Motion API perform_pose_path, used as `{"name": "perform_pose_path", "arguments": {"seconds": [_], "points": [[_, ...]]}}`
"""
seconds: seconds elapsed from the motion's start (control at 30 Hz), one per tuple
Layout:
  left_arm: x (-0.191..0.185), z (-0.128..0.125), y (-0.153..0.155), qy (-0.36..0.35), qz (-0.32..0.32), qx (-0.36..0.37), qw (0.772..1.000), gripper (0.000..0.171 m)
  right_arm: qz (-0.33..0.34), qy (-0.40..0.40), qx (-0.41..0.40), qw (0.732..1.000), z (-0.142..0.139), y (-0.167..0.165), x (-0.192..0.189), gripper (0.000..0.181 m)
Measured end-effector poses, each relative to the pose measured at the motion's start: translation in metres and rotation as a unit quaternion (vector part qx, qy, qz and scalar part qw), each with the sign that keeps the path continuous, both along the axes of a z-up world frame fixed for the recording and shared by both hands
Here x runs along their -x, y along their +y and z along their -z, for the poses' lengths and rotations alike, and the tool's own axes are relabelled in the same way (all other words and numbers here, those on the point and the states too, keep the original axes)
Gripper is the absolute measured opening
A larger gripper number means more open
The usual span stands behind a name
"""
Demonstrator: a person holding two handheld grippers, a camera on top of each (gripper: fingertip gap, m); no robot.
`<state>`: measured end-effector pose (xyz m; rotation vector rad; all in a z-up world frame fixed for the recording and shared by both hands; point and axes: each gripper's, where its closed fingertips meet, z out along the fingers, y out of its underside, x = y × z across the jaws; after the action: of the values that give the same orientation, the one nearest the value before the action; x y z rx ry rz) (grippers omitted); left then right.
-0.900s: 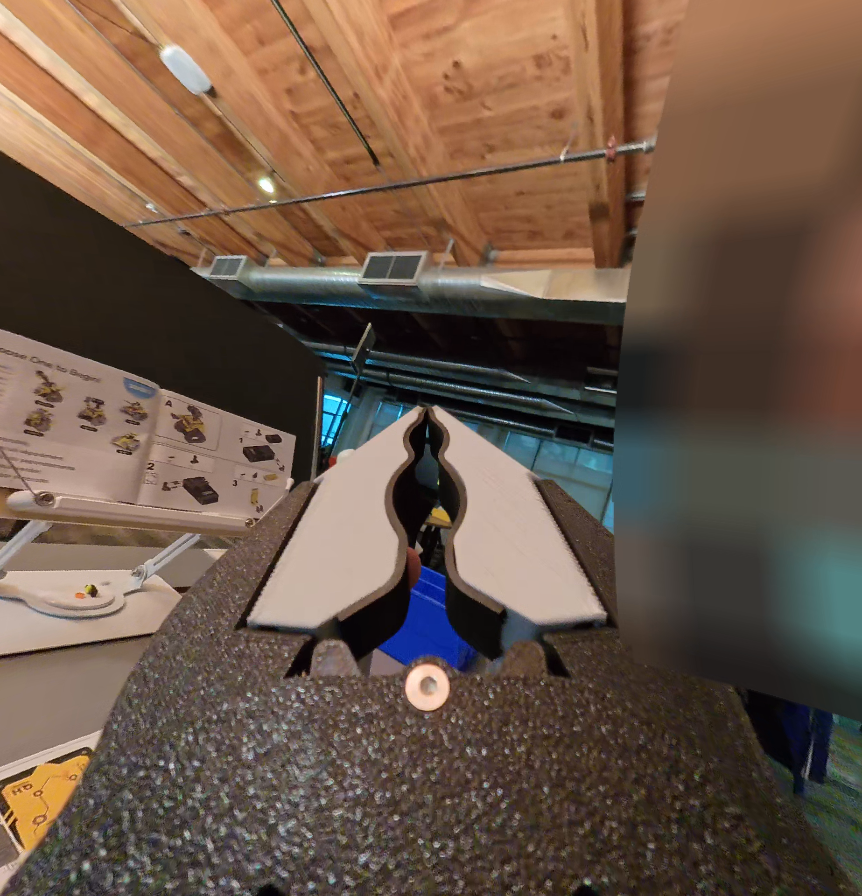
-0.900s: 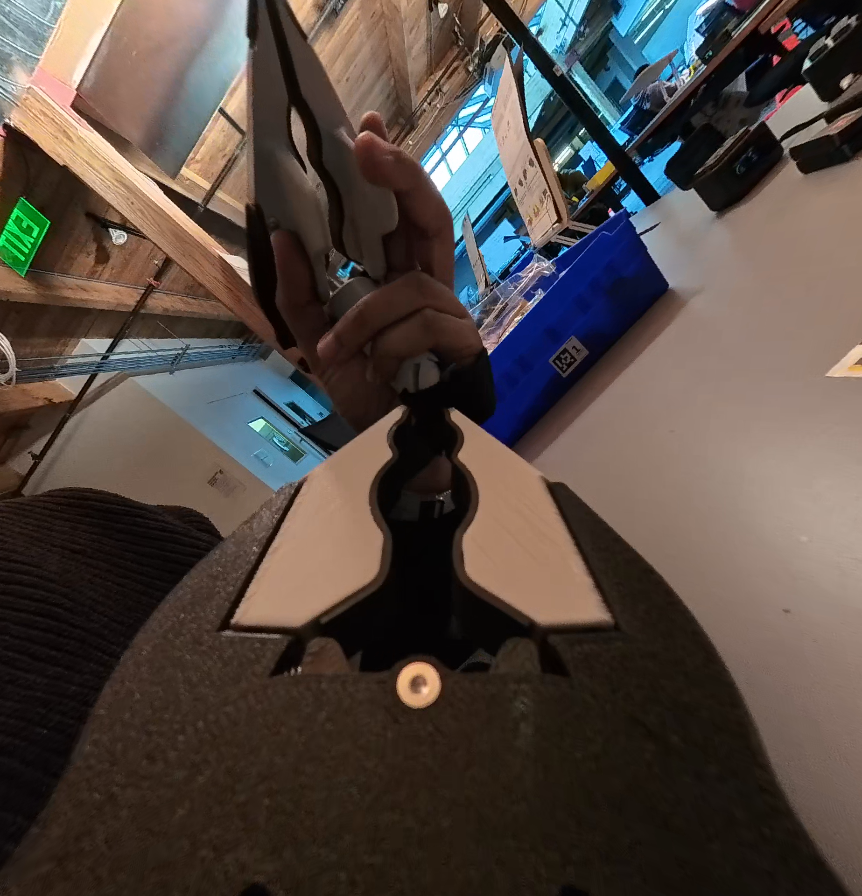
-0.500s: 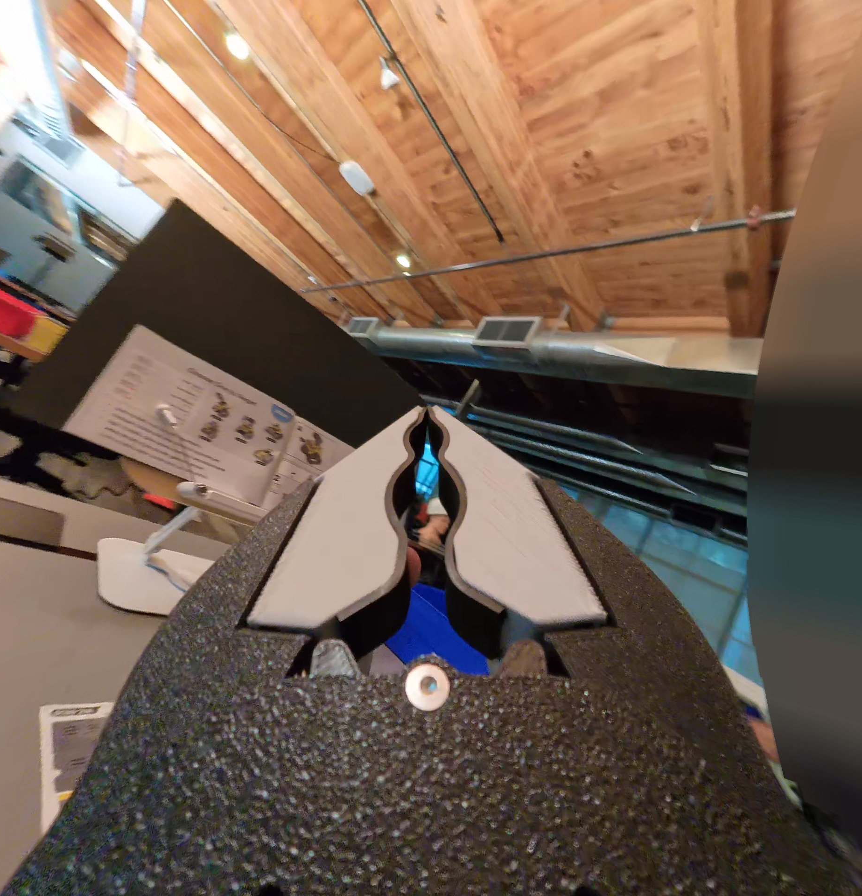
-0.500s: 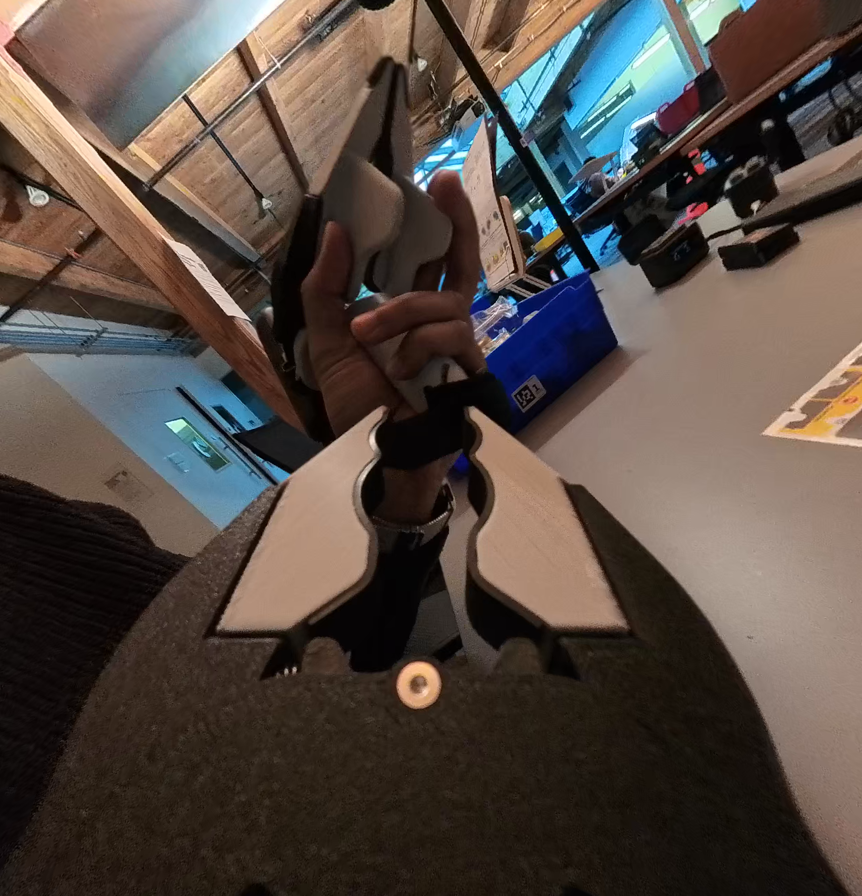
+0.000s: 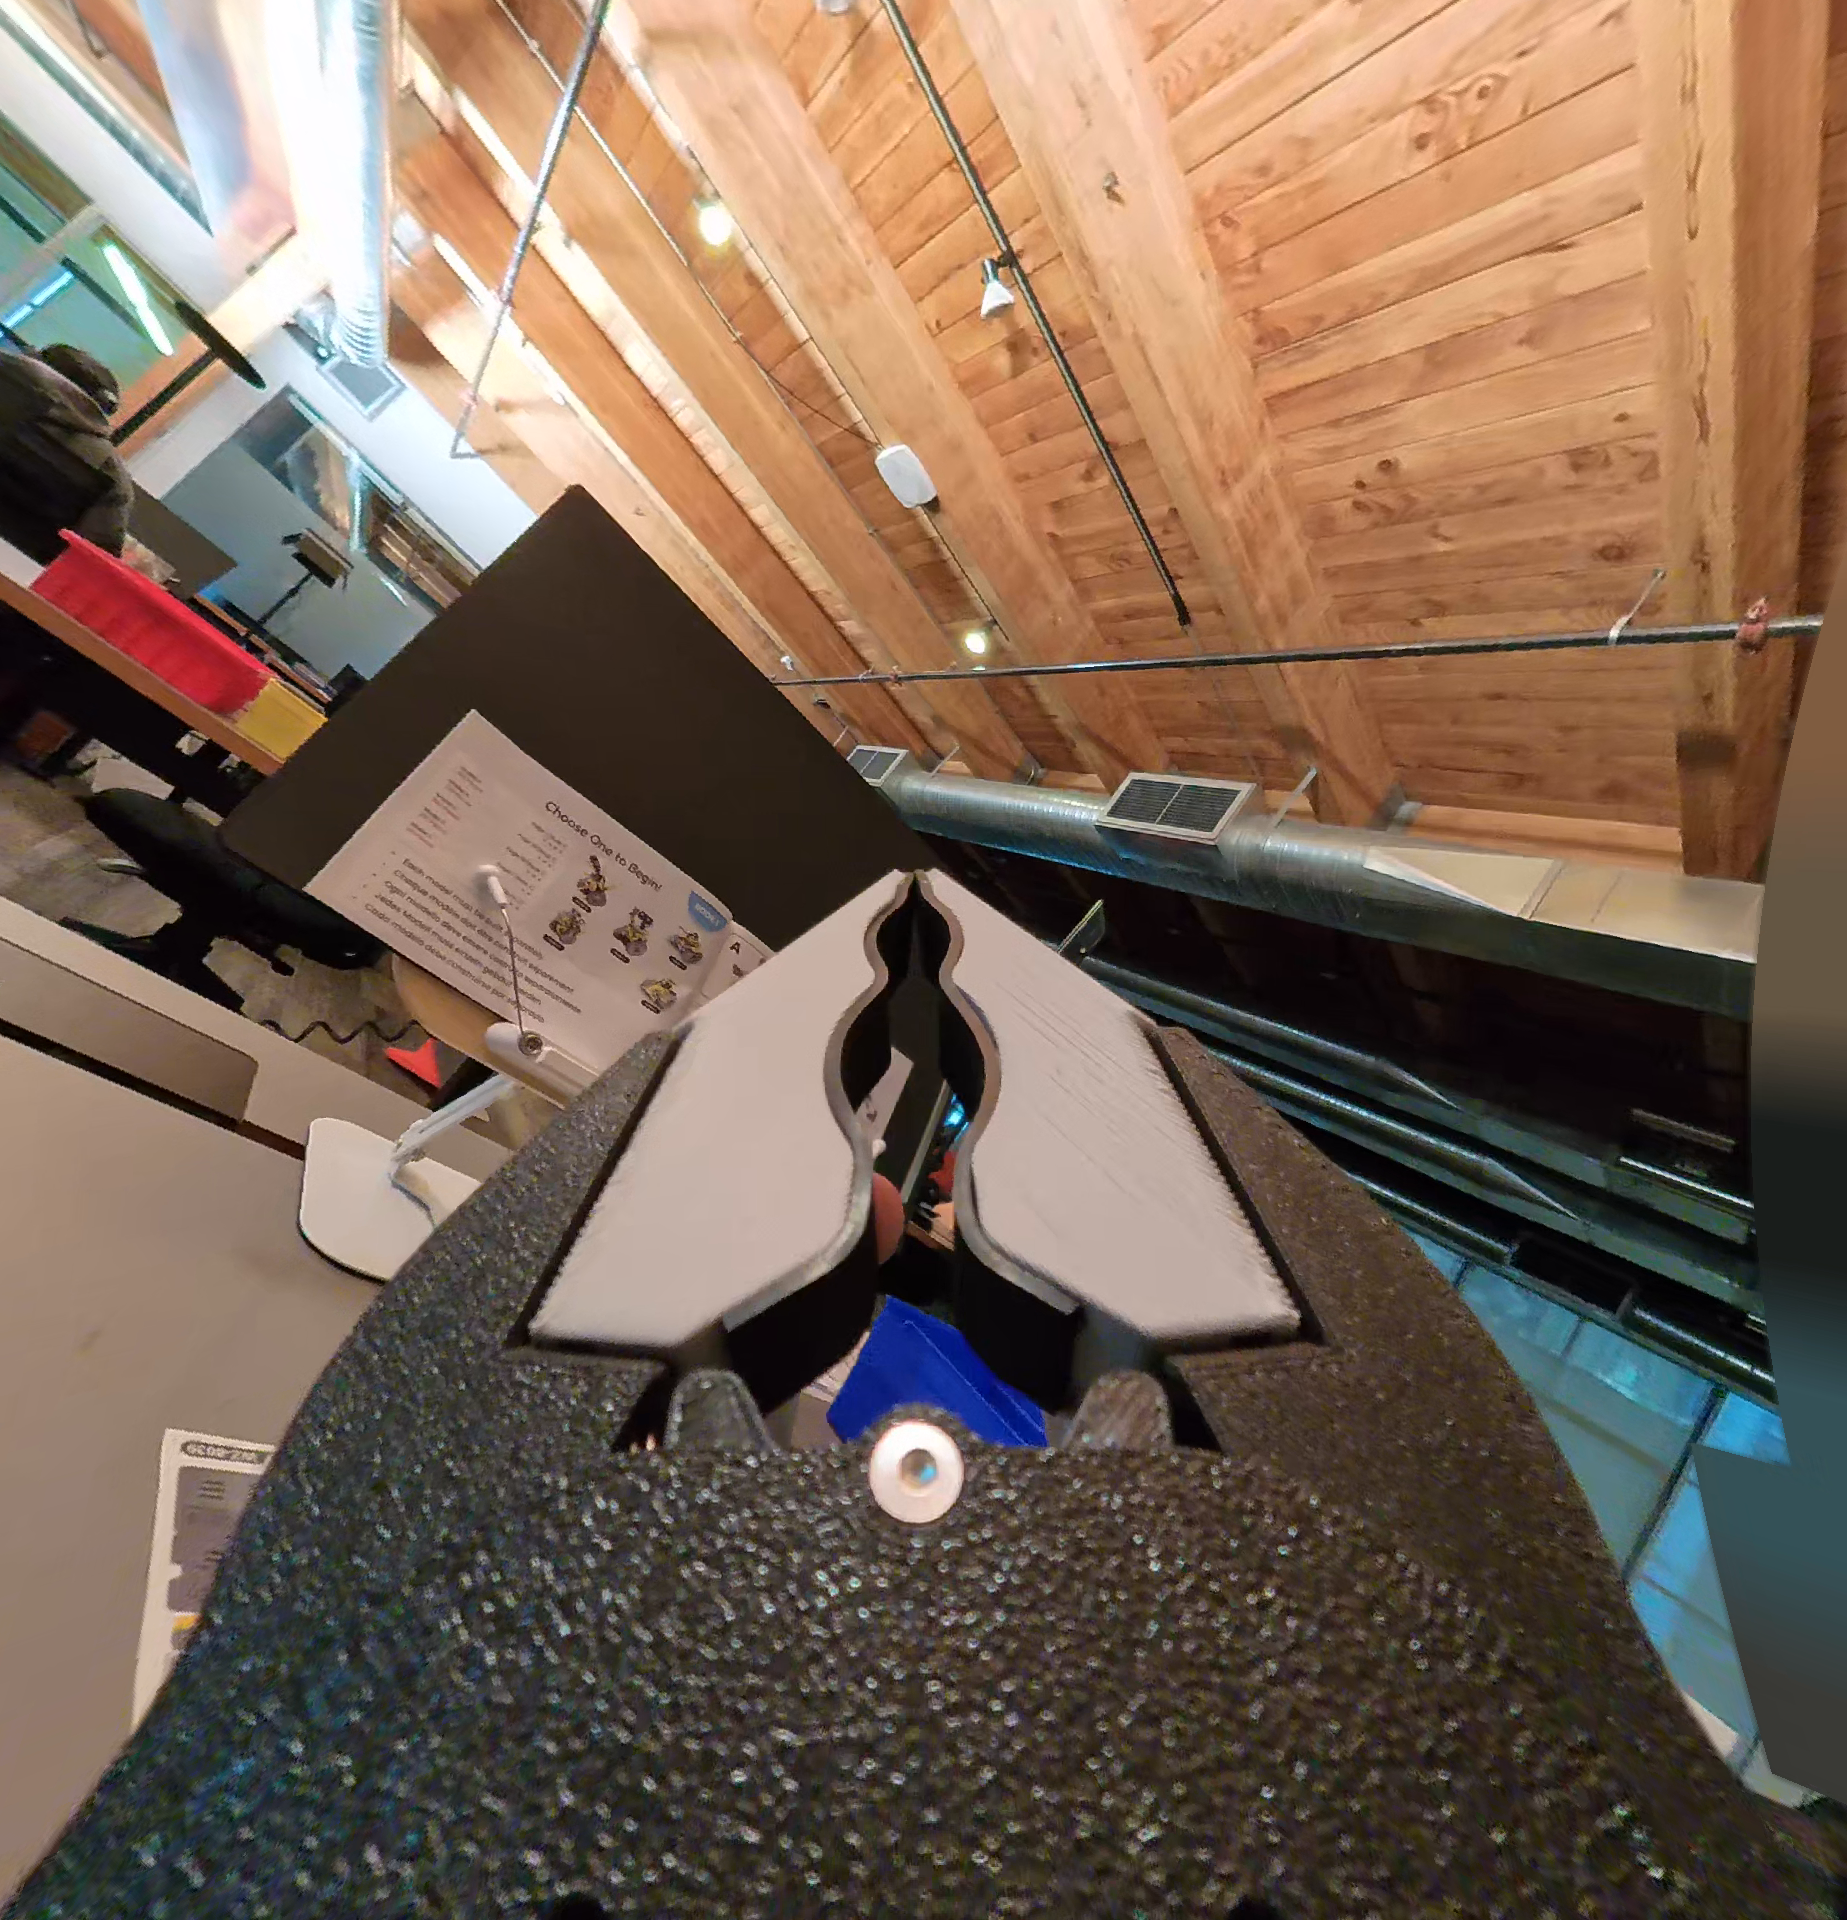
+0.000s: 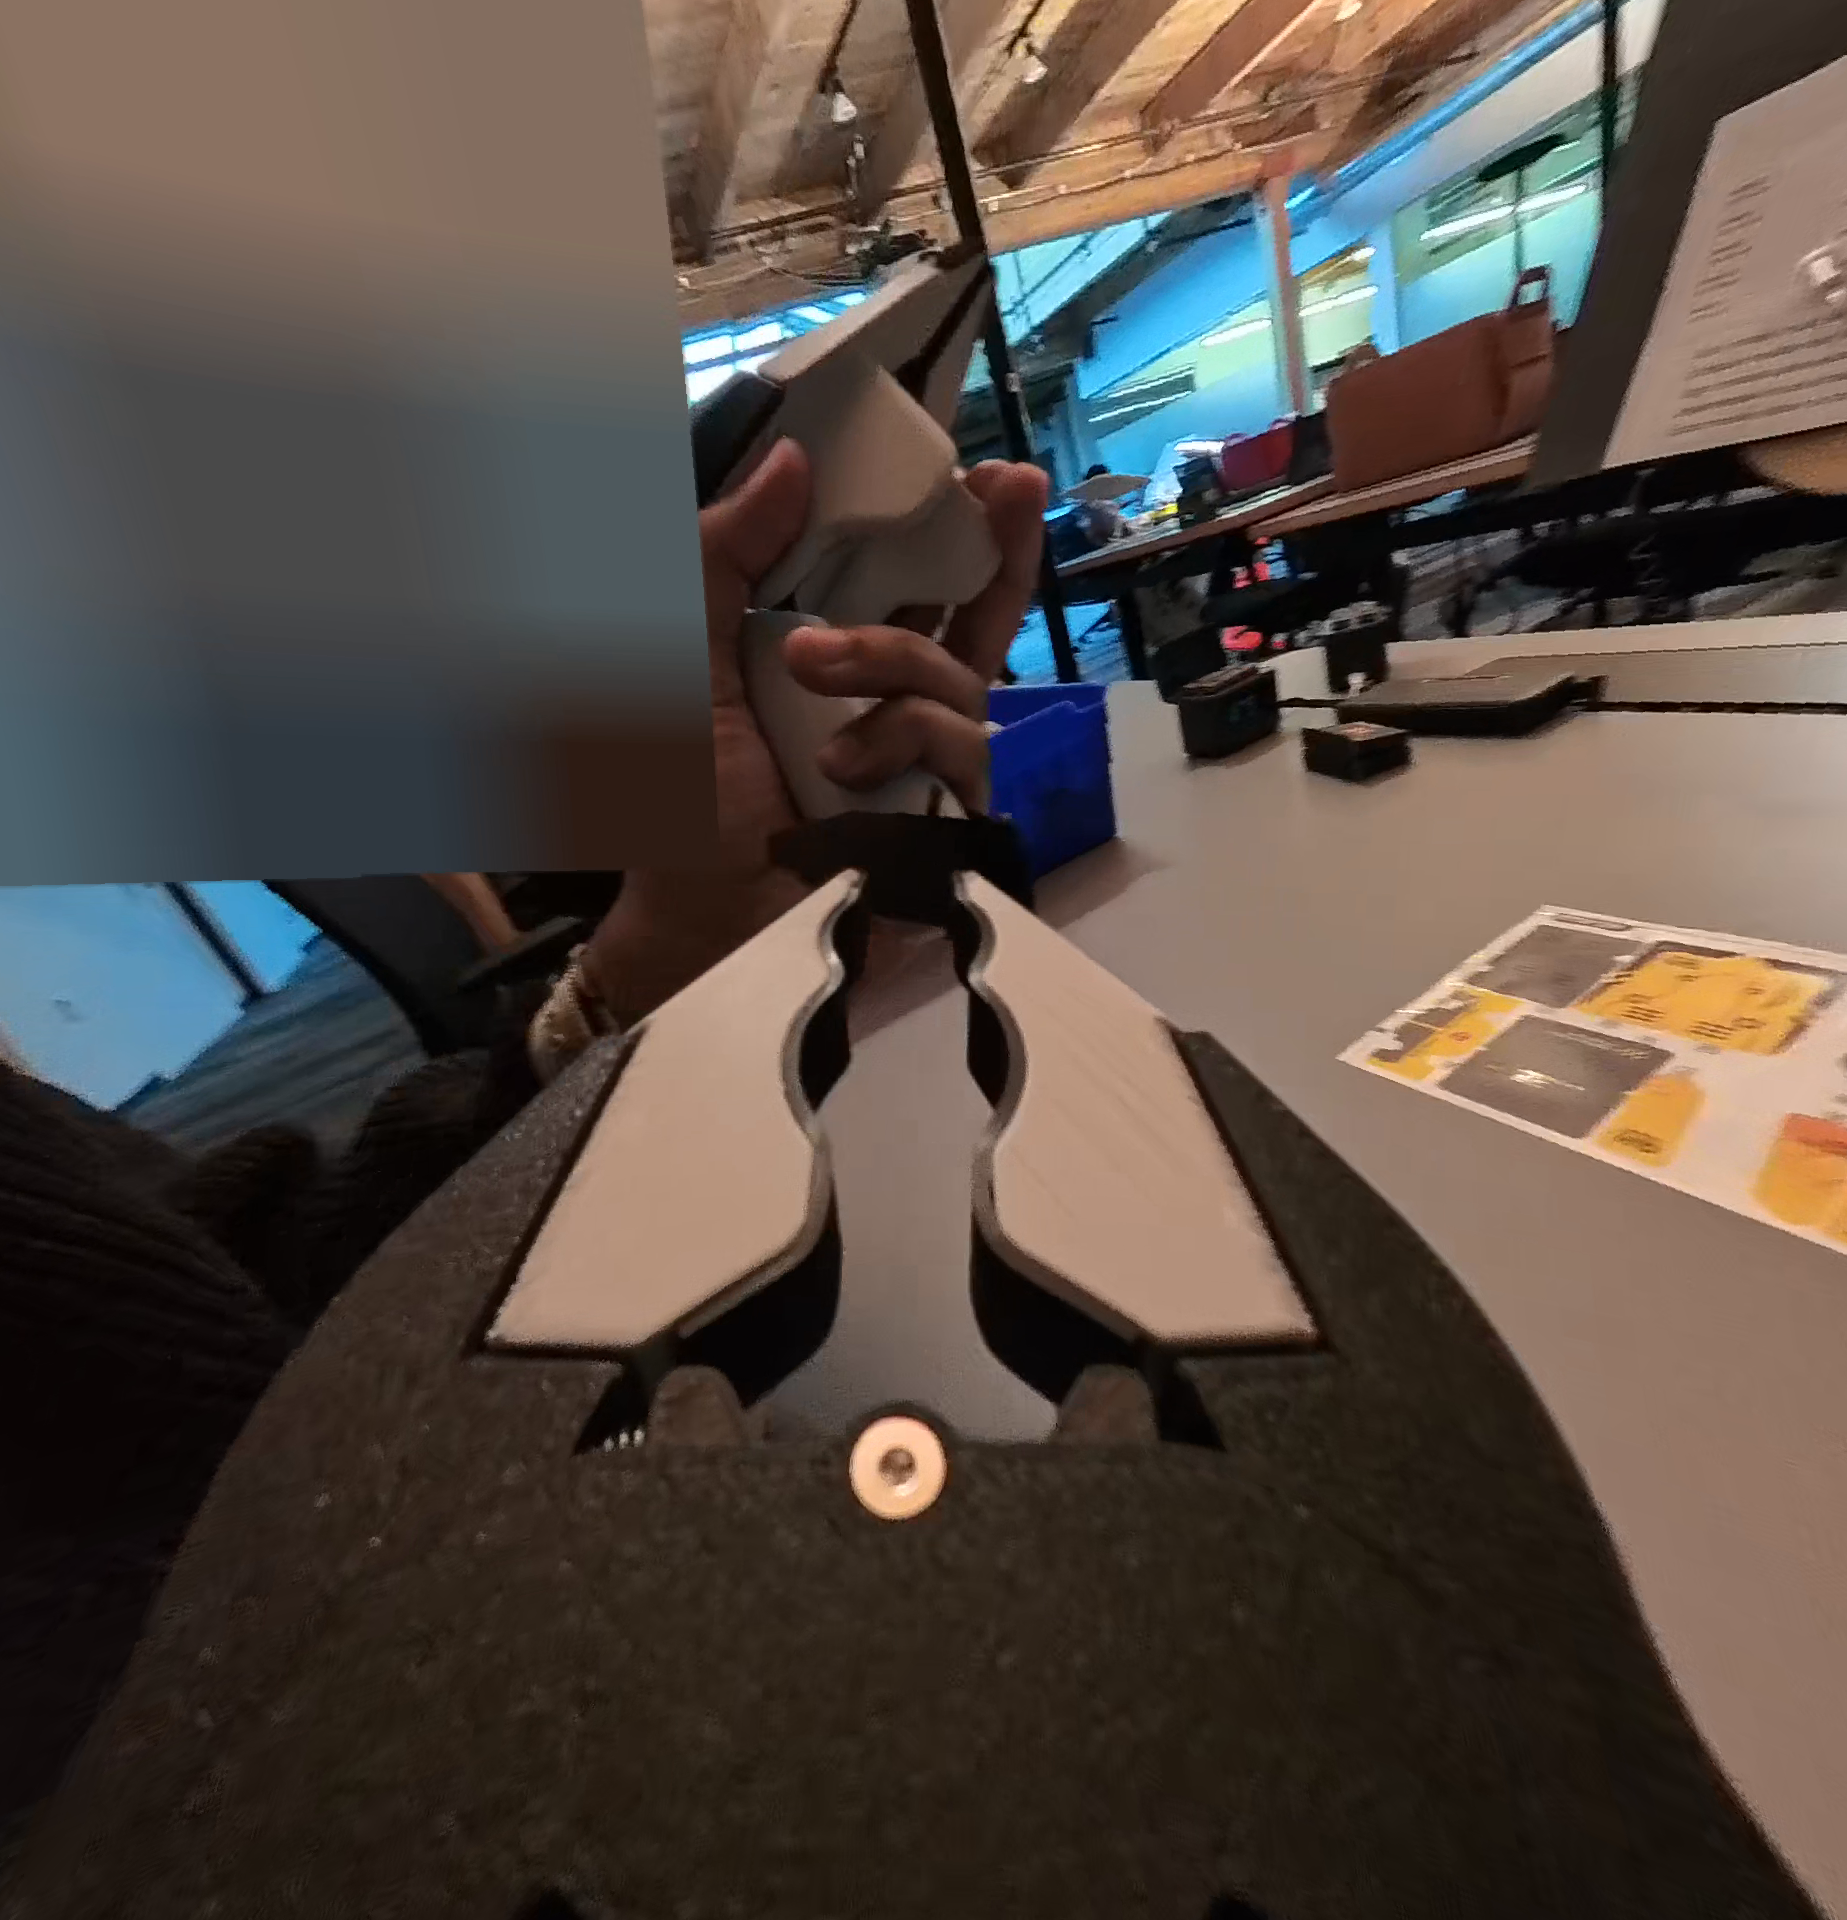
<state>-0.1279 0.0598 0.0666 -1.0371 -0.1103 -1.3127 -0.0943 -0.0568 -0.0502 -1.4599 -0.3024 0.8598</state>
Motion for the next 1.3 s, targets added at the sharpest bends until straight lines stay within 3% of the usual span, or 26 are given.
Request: {"name": "perform_pose_path", "arguments": {"seconds": [0.1,0.23,0.57,0.7,0.87,0.97,1.07,1.13,1.2,1.23,1.3], "points": [[0.0,-0.001,-0.001,-0.002,-0.001,-0.001,1.0,0.0,0.037,-0.009,0.0,0.999,0.006,0.008,-0.011,0.006],[-0.003,0.0,-0.005,-0.008,0.001,0.002,1.0,0.0,-0.006,-0.008,0.005,1.0,0.006,0.003,0.003,0.0],[-0.008,0.005,-0.005,0.022,-0.025,-0.011,0.999,0.0,0.009,-0.061,0.004,0.998,0.014,0.005,0.002,0.0],[-0.008,0.005,-0.004,0.035,-0.036,-0.017,0.999,0.0,0.012,-0.03,-0.017,0.999,0.001,0.002,-0.006,0.0],[-0.028,0.013,-0.004,0.075,-0.014,-0.012,0.997,0.0,0.004,-0.058,0.007,0.998,0.018,0.008,-0.003,0.0],[-0.057,0.024,-0.003,0.141,0.052,-0.006,0.989,0.0,0.012,-0.047,0.004,0.999,0.013,0.012,-0.018,0.0],[-0.098,0.058,0.003,0.302,0.12,-0.005,0.946,0.0,0.019,-0.066,0.018,0.998,0.014,0.024,-0.045,0.004],[-0.117,0.095,0.013,0.434,0.154,0.001,0.888,0.013,0.004,-0.109,0.062,0.992,0.029,0.039,-0.063,0.032],[-0.118,0.124,0.044,0.534,0.115,0.006,0.838,0.038,-0.002,-0.153,0.118,0.981,0.05,0.061,-0.089,0.054],[-0.116,0.133,0.063,0.568,0.085,-0.001,0.819,0.041,0.002,-0.164,0.14,0.976,0.058,0.076,-0.104,0.065],[-0.116,0.154,0.094,0.626,0.06,-0.028,0.777,0.04,0.023,-0.176,0.166,0.97,0.07,0.11,-0.138,0.067]]}}
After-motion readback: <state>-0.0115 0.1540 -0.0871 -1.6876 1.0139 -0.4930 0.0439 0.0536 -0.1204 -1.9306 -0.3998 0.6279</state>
